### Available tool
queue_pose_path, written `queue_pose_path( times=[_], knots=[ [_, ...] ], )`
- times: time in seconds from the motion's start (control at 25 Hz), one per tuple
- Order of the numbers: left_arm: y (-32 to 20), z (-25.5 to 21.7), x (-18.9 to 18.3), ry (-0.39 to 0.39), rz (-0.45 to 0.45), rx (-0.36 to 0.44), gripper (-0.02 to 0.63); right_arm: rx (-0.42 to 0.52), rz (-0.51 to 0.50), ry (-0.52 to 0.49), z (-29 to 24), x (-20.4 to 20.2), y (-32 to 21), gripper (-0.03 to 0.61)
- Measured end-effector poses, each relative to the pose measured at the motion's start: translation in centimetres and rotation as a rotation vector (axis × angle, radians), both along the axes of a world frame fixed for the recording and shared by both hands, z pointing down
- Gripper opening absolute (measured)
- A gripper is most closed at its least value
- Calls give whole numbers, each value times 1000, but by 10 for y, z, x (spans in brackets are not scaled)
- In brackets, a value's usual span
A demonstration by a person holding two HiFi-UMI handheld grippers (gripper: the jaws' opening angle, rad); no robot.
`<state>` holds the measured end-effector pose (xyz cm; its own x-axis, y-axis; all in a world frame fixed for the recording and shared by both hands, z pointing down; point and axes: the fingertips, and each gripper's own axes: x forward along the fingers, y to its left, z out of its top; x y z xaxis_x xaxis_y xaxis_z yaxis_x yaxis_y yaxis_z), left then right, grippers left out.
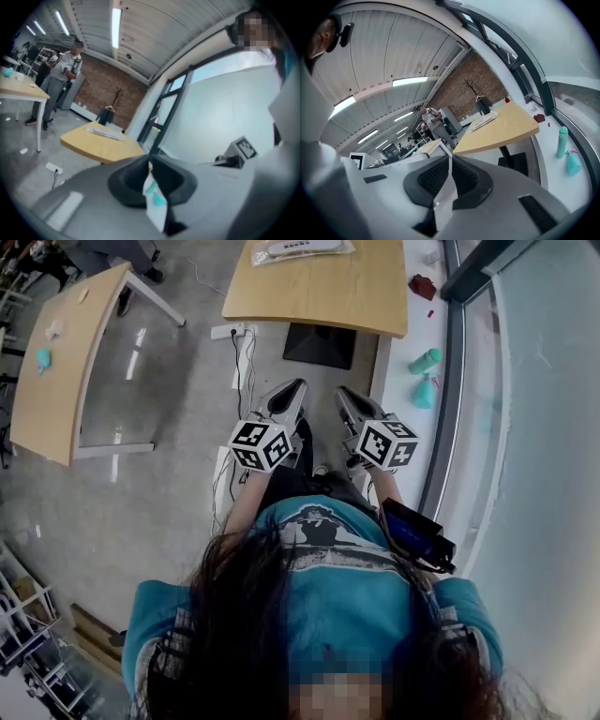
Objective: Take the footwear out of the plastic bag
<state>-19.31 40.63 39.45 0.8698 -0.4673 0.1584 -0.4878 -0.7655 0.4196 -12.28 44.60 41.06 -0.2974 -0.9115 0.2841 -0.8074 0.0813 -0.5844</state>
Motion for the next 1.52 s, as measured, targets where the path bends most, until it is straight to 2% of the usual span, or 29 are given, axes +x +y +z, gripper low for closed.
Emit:
queue_pose_path(
  times=[0.16,0.32,0.6,0.84,1.12,1.28,1.52],
  knots=[
    [-61,25,30,-1,10,-16,9,-20,13,-6,25,30,-56,29],
    [-123,29,46,-10,40,-10,9,-38,31,-4,32,45,-113,29],
    [-235,27,54,1,46,-27,9,-86,25,-3,37,46,-221,29],
    [-318,32,45,12,62,-43,9,-121,56,0,41,44,-304,29],
    [-370,53,40,10,49,-113,9,-176,84,23,50,53,-342,29],
    [-389,73,52,-7,52,-163,9,-216,90,22,63,69,-358,29],
    [-390,78,54,-9,57,-192,9,-244,90,31,68,78,-365,29]
  ],
)
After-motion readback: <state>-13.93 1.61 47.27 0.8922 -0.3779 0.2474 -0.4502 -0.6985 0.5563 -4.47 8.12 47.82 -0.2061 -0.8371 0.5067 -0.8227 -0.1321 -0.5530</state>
